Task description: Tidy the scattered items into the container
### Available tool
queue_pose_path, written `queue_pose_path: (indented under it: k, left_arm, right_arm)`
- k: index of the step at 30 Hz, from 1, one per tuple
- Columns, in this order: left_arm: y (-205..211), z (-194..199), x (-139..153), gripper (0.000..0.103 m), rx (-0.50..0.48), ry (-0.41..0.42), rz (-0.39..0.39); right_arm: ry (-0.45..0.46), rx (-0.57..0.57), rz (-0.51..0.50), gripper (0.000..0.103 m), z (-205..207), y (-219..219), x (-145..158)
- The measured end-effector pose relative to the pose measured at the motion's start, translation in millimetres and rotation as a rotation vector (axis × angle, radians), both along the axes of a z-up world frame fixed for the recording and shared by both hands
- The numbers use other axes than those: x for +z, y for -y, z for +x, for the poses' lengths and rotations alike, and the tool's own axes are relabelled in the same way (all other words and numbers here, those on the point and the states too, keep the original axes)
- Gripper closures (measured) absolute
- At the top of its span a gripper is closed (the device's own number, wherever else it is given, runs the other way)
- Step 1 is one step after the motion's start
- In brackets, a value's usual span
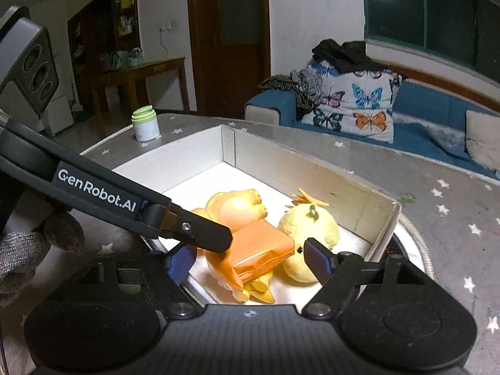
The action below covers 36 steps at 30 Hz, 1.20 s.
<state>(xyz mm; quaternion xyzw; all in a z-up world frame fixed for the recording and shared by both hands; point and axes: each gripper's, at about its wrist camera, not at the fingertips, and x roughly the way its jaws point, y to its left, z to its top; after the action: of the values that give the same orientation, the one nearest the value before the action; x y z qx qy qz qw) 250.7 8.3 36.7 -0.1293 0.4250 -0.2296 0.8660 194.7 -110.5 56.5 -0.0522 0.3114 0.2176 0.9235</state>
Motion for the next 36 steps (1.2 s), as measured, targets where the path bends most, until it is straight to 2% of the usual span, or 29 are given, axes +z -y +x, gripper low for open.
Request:
queue_pose_path:
  k: [11,19,24,32,36]
  left_arm:
    - [-13.5,-45.3,6.8,0.066,0.056,0.046,0.018]
    - [-15.9,-74.2,1.5,0.066,0.088,0.051,0.05]
    - [-24.2,-91.2,-5.6,0.066,0.127,0.035,0.049]
    - [-31.2,-111.9,-19.4,0.066,0.178,0.025,0.096]
    - [-34.4,-116.3,-25.2,0.066,0.192,0.012,0.099]
  right_arm:
    - [0.085,-0.01,0.0,0.02,-45.2,-2.4,10.8]
    - [0.101,-0.012,0.023,0.014,-79.6,-4.4,11.2]
    - [0.083,-0.014,0.017,0.014,-91.5,-5.6,2.0]
    - [0.035,-0.011,0.041,0.013,-103.0,-10.7,-12.6]
    - [0.02,-0.001,0.034,0.009,-106.7,-18.3,-19.5]
